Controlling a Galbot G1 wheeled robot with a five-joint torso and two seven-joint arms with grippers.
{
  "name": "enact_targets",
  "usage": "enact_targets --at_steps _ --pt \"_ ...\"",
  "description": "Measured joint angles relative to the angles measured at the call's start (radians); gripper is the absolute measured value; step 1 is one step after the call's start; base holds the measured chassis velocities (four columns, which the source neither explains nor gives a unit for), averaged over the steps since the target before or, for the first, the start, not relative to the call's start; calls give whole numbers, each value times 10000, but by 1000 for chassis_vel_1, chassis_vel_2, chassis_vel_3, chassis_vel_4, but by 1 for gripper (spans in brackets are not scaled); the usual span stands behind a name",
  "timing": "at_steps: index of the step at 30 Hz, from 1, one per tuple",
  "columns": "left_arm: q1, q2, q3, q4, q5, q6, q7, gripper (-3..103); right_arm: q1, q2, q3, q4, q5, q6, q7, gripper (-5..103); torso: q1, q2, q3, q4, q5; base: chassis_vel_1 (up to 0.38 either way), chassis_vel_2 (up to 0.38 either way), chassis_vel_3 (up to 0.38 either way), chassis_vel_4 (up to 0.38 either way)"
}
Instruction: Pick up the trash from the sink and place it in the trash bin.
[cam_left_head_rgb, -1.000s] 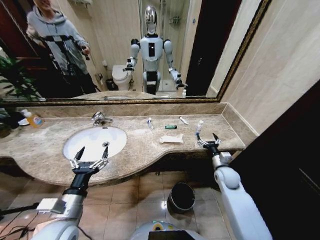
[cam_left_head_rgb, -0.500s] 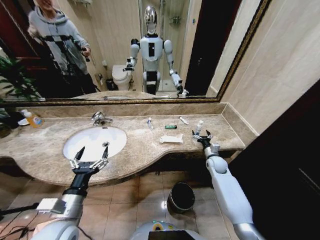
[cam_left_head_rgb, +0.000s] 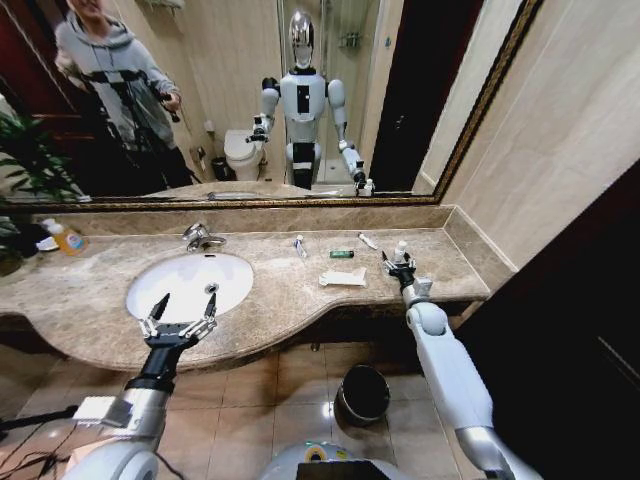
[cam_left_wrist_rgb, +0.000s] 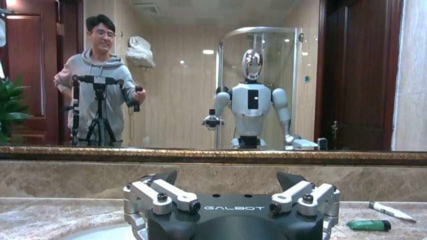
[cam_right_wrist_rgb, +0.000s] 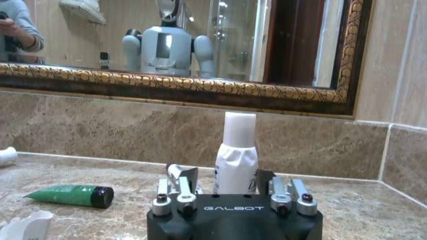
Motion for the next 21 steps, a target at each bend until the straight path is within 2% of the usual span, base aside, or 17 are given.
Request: enact_targets --at_steps 2,5,6,10,11,13,15,17,21 --pt "0 0 0 0 0 0 0 100 -33 -18 -7 46 0 -29 12 57 0 0 0 0 -1 0 0 0 0" --pt "0 0 0 0 0 0 0 100 -113 -79 -23 204 34 -88 39 45 0 0 0 0 -1 0 0 0 0" --pt "0 0 0 0 0 0 0 100 -113 -79 -23 204 34 -88 39 45 0 0 0 0 -1 0 0 0 0" --pt "0 0 0 0 0 0 0 100 -168 -109 -23 310 78 -98 38 30 0 0 0 0 0 0 0 0 0" --pt "0 0 0 0 0 0 0 100 -168 -109 -23 310 78 -98 38 30 0 0 0 0 0 0 0 0 0" --pt "0 0 0 0 0 0 0 100 -275 -99 -15 466 108 -98 37 24 0 0 0 0 0 0 0 0 0" --pt "0 1 0 0 0 0 0 100 -305 -99 -7 516 125 -99 37 24 0 0 0 0 0 0 0 0 0" --pt "0 0 0 0 0 0 0 100 -456 -149 43 757 295 -132 48 18 0 0 0 1 0 0 0 0 0" --pt "0 0 0 0 0 0 0 100 -912 -323 174 1421 686 -294 143 18 0 0 0 1 0 0 0 0 0"
